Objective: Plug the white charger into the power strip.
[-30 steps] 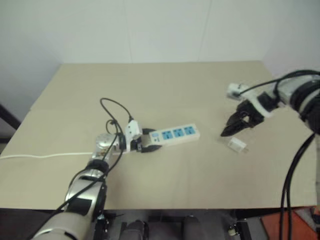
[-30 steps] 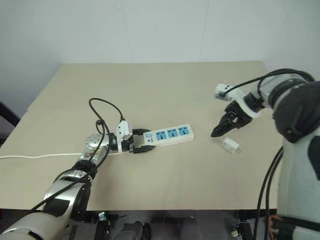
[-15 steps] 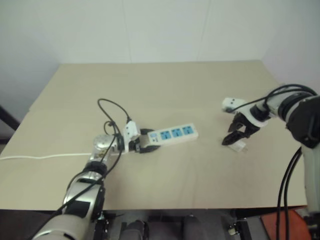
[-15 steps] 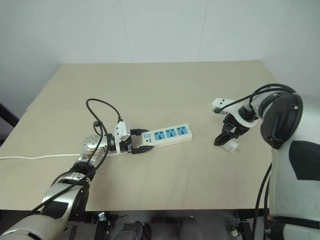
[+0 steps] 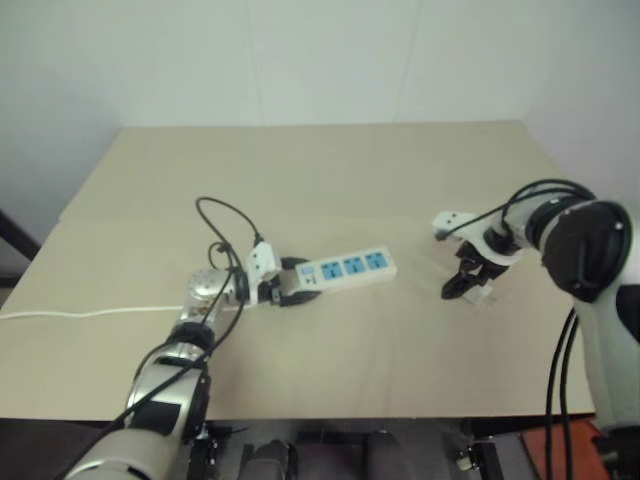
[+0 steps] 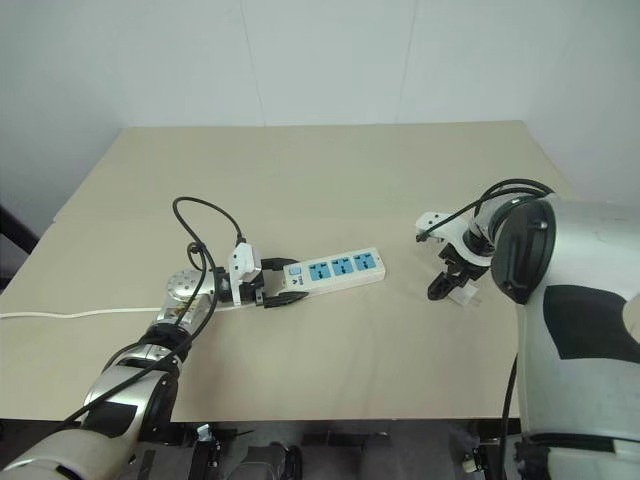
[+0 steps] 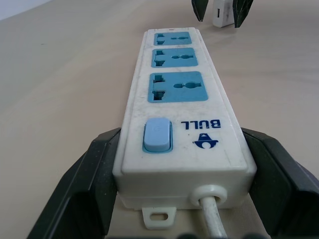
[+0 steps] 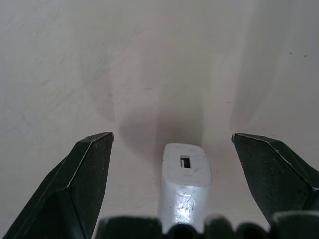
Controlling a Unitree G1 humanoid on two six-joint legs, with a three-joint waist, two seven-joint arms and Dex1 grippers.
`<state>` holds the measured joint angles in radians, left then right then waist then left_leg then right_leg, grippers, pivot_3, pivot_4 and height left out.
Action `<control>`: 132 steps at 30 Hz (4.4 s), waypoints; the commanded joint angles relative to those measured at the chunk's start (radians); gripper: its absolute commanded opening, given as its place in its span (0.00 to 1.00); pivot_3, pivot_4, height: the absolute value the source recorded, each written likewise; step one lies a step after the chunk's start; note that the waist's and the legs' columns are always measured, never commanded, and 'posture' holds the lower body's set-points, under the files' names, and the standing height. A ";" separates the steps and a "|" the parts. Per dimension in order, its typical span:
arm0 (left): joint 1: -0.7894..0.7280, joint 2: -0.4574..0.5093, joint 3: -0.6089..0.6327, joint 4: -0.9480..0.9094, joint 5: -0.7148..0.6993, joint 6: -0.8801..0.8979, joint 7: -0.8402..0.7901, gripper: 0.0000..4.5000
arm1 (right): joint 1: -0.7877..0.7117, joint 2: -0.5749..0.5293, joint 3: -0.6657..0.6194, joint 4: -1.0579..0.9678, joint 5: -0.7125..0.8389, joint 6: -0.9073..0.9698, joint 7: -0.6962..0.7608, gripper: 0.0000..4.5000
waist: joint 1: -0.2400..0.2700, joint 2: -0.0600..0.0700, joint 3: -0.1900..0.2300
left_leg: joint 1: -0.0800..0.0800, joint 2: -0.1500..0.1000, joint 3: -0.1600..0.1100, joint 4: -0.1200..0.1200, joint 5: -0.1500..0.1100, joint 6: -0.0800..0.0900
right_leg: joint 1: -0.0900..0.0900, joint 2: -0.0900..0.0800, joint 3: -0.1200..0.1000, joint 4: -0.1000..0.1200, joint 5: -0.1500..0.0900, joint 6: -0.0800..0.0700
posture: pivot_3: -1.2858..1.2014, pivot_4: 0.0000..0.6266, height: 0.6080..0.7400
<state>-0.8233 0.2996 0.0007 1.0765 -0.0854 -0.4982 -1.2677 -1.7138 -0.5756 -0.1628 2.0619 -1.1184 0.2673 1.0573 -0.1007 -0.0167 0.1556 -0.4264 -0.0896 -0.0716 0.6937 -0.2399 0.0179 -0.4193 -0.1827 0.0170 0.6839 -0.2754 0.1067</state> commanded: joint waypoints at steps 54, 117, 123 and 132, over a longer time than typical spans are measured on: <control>0.049 0.035 -0.047 -0.122 -0.052 0.077 -0.236 0.73 | 0.510 -0.034 -0.811 0.032 0.315 -1.464 -0.044 0.25 | -0.050 -0.007 0.000 | 0.006 0.000 -0.001 -0.004 -0.003 0.005 | 0.018 -0.002 -0.003 -0.023 0.001 0.002 | 0.52 0.24 1.00; -0.072 -0.015 -0.070 0.028 -0.015 0.037 -0.220 0.73 | 0.436 0.125 -0.907 0.032 0.367 -0.935 0.310 0.25 | -0.017 -0.008 0.000 | 0.011 0.000 -0.008 -0.008 -0.004 0.006 | 0.031 -0.001 -0.007 -0.036 0.001 0.003 | 0.52 0.24 1.00; -0.071 -0.011 -0.070 0.028 -0.015 0.038 -0.221 0.73 | 0.456 0.122 -0.906 0.032 0.364 -0.983 0.302 0.25 | -0.017 -0.008 0.000 | 0.011 0.000 -0.008 -0.008 -0.004 0.006 | 0.031 -0.001 -0.007 -0.036 0.001 0.003 | 0.52 0.24 1.00; -0.069 -0.010 -0.071 0.031 -0.012 0.036 -0.220 0.73 | 0.453 0.100 -0.900 0.032 0.364 -0.954 0.315 0.25 | -0.018 -0.008 0.000 | 0.011 0.000 -0.008 -0.008 -0.004 0.006 | 0.031 -0.001 -0.007 -0.036 0.001 0.002 | 0.52 0.24 1.00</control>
<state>-0.8731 0.2898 -0.0672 1.1078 -0.1104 -0.4557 -1.4928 -1.2508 -0.4647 -1.0430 2.0714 -0.7640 -0.6899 1.3671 -0.1186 -0.0251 0.1561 -0.4152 -0.0895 -0.0793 0.6861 -0.2436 0.0238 -0.3879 -0.1834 0.0100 0.6478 -0.2740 0.1092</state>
